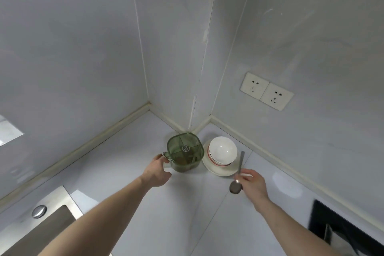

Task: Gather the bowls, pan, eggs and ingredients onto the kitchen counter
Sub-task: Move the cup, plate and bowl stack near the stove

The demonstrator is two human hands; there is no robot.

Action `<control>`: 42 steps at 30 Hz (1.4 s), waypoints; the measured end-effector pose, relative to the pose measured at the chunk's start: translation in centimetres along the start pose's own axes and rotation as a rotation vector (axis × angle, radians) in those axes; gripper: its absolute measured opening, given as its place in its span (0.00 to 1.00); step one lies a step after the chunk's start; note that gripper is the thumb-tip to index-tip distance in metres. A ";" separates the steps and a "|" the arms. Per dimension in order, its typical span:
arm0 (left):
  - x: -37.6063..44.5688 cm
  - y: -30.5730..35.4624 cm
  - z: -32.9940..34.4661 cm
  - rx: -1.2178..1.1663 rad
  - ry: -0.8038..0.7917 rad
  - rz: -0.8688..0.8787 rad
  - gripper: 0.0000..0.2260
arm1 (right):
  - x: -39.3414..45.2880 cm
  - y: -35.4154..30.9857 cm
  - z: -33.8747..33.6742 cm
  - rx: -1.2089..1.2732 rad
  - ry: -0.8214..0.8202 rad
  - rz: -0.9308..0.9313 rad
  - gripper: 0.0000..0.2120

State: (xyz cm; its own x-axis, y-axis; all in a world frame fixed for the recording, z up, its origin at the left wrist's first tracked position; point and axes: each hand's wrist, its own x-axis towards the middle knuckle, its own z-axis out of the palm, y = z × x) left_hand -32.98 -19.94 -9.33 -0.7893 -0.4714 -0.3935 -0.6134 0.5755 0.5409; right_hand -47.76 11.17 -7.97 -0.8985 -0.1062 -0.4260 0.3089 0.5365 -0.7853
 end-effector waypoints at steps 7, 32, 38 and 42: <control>0.4 -0.7 0.3 0.057 0.004 0.028 0.25 | 4.7 -1.4 0.9 0.020 0.071 0.192 0.17; -0.6 -1.3 1.1 0.075 -0.034 0.001 0.25 | 7.3 -2.0 4.3 -0.295 0.064 0.072 0.12; -0.7 -1.3 1.1 0.042 -0.018 0.007 0.21 | 6.7 -1.2 3.7 -0.208 0.163 0.082 0.15; -0.8 -1.0 1.3 -0.017 0.054 -0.013 0.14 | 6.5 -0.2 3.8 -0.138 0.188 0.144 0.19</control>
State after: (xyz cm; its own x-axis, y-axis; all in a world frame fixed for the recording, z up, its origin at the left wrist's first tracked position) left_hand -31.73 -19.32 -10.50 -0.7780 -0.5147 -0.3602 -0.6229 0.5576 0.5488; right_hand -52.52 7.16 -12.28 -0.8945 0.1299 -0.4278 0.4038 0.6452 -0.6485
